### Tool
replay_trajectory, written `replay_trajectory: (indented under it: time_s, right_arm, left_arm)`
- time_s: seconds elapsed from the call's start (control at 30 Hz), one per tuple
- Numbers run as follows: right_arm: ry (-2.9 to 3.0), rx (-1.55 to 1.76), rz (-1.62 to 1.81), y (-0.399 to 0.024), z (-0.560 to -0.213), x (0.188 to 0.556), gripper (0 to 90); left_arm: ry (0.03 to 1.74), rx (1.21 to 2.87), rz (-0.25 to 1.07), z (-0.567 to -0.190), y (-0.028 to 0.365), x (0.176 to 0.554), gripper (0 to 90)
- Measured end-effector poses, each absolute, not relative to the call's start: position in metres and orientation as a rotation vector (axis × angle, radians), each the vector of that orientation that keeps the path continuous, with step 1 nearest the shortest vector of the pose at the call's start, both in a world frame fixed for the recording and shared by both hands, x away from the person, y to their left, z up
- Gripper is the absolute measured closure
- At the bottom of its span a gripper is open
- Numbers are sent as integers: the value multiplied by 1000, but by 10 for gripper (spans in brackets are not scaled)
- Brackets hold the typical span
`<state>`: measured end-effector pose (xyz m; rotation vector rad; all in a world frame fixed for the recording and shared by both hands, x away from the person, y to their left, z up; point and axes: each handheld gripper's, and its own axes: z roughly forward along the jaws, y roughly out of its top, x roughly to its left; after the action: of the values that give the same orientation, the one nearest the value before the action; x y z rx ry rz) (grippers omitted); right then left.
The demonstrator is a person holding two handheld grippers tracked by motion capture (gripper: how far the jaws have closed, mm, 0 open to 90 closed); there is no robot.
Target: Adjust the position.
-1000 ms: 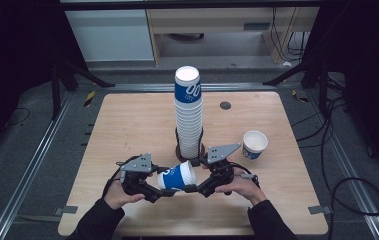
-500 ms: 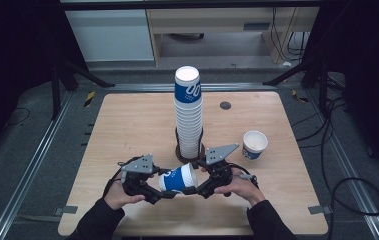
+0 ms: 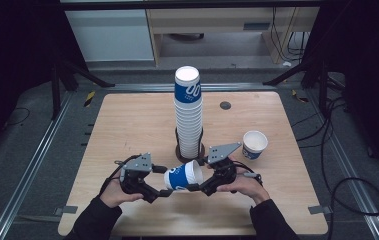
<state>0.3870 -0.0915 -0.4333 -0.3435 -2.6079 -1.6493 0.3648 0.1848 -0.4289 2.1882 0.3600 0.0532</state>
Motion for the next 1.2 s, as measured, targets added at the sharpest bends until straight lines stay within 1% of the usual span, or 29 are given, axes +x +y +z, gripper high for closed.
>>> replay_trajectory:
  time_s: [0.23, 0.33, 0.43, 0.47, 0.63, 0.87, 1.1, 1.2]
  right_arm:
    - [-2660, -302, -1536, -80, -441, 384, 163]
    - [-2670, -272, -1513, -75, -441, 382, 162]
    - [-2673, -250, -1498, -73, -442, 380, 162]
    - [-2680, -244, -1492, -72, -442, 380, 161]
    - [-2692, -236, -1481, -71, -442, 379, 155]
    - [-2678, -268, -1550, -73, -438, 380, 128]
    - [-2649, -355, -1700, -85, -429, 385, 91]
    - [-2605, -422, -1784, -93, -423, 389, 91]
  left_arm:
    - [303, 2322, 53, -440, 169, 361, 182]
    - [289, 2346, 39, -443, 166, 360, 197]
    - [282, 2349, 26, -444, 166, 360, 263]
    - [277, 2358, 31, -444, 166, 359, 272]
    - [276, 2362, 26, -445, 165, 360, 280]
    - [297, 2305, 38, -441, 170, 362, 282]
    - [378, 2221, 67, -437, 183, 368, 282]
    - [414, 2181, 93, -434, 190, 371, 282]
